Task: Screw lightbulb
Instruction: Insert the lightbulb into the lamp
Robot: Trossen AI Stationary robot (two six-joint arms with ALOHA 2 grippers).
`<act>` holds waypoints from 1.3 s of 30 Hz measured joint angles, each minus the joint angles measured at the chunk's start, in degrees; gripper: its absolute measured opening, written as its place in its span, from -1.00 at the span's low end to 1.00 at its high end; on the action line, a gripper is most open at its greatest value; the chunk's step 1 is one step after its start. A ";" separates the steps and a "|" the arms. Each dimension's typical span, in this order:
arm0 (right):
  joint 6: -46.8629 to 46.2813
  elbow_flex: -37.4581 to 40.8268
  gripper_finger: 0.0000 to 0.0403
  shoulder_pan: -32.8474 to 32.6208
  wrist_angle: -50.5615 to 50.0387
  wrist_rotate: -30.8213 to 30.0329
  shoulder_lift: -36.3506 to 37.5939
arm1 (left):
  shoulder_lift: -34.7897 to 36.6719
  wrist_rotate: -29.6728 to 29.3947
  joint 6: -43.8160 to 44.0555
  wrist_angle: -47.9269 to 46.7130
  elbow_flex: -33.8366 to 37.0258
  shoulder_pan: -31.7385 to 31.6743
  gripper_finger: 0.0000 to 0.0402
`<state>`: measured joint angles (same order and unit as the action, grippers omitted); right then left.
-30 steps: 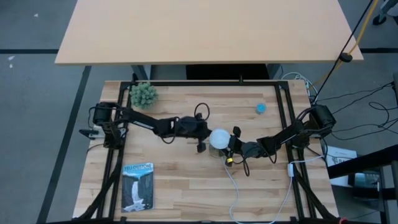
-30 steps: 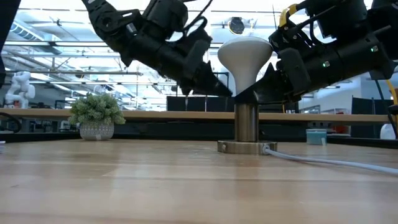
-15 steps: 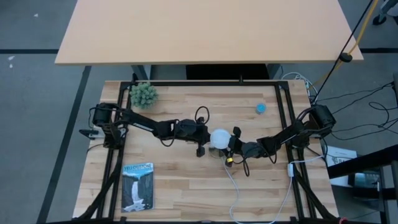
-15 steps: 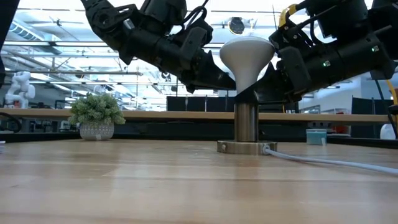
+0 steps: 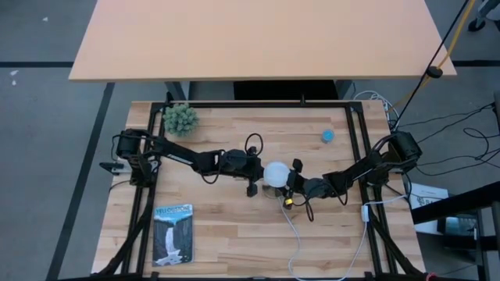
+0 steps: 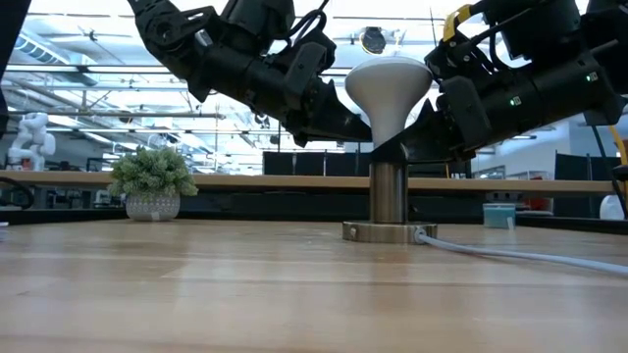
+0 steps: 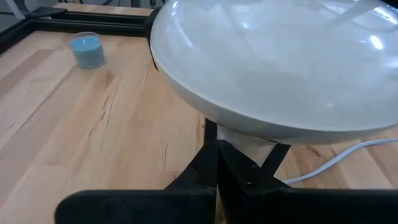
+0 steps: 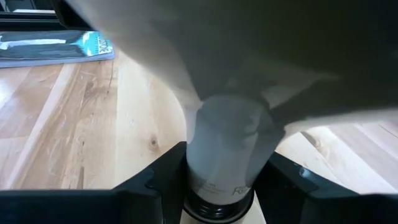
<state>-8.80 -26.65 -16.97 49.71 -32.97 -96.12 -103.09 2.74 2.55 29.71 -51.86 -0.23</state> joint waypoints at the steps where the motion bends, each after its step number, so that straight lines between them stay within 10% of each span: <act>1: 0.00 0.00 -0.20 0.00 0.00 0.00 0.00 | 0.00 -0.01 0.00 0.00 0.00 0.00 -0.99; 39: -0.76 0.04 0.03 -1.71 -10.95 0.13 7.85 | 0.02 -0.19 0.02 -0.04 0.00 0.00 -0.99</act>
<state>-9.56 -26.61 -18.68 38.76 -32.84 -88.27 -103.07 2.55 2.57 29.67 -51.86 -0.23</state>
